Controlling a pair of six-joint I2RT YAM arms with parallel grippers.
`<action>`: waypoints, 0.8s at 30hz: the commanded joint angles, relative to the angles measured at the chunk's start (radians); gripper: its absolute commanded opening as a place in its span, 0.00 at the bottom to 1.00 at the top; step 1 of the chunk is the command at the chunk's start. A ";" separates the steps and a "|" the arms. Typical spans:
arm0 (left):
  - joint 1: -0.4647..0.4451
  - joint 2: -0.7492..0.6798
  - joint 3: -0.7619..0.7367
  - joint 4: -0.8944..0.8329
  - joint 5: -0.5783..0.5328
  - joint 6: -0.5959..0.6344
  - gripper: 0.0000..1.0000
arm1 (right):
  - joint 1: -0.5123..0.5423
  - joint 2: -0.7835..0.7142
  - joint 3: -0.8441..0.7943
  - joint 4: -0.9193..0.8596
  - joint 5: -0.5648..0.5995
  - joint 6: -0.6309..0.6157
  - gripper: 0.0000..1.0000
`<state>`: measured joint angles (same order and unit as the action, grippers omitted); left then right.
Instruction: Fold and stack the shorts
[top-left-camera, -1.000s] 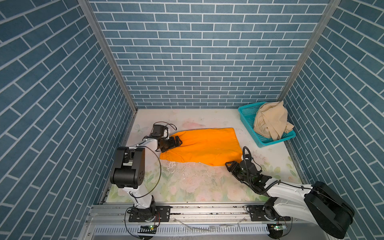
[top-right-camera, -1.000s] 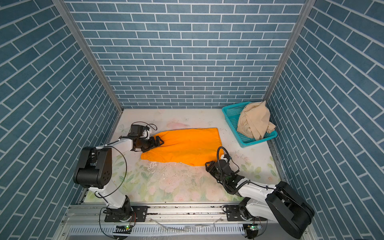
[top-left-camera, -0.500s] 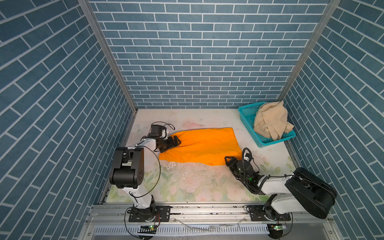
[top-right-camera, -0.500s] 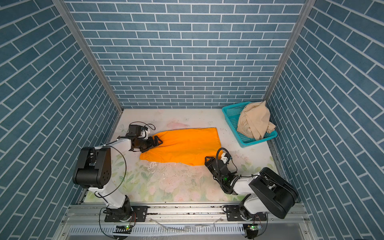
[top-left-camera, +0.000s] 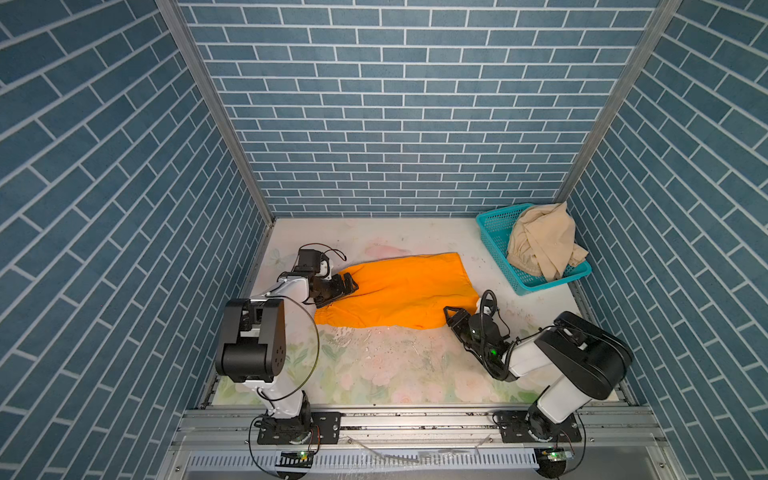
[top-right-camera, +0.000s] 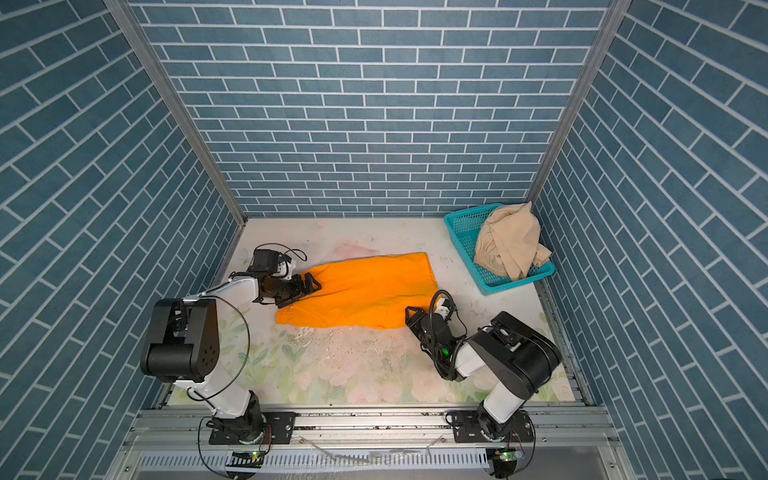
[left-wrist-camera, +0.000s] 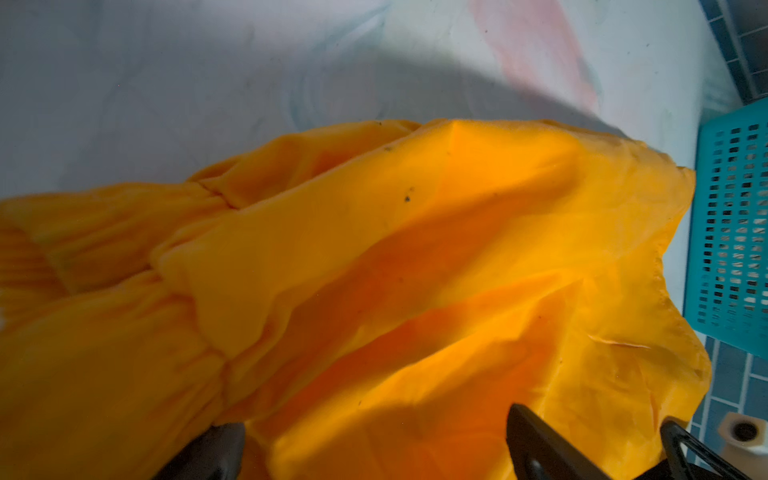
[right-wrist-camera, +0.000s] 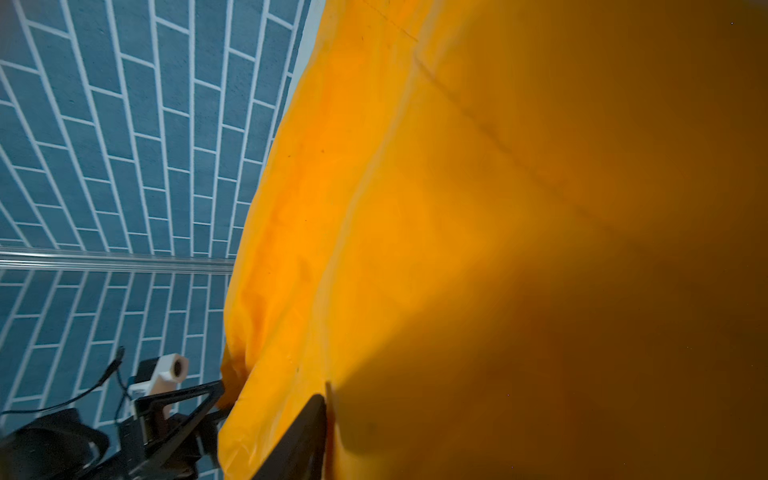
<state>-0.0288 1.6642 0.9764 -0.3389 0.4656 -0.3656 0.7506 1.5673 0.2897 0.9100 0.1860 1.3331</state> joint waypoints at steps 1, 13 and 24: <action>-0.020 -0.073 0.073 -0.203 -0.127 0.034 1.00 | -0.001 -0.156 0.085 -0.399 0.027 -0.136 0.60; -0.045 -0.135 0.120 -0.315 -0.202 0.052 1.00 | -0.014 -0.363 0.217 -0.989 0.017 -0.186 0.66; -0.201 -0.216 0.097 -0.298 -0.108 0.055 1.00 | -0.079 -0.637 0.031 -0.911 -0.073 -0.070 0.71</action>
<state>-0.1322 1.5112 1.0756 -0.6205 0.3145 -0.3317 0.6720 0.9257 0.3653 -0.0887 0.1741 1.1828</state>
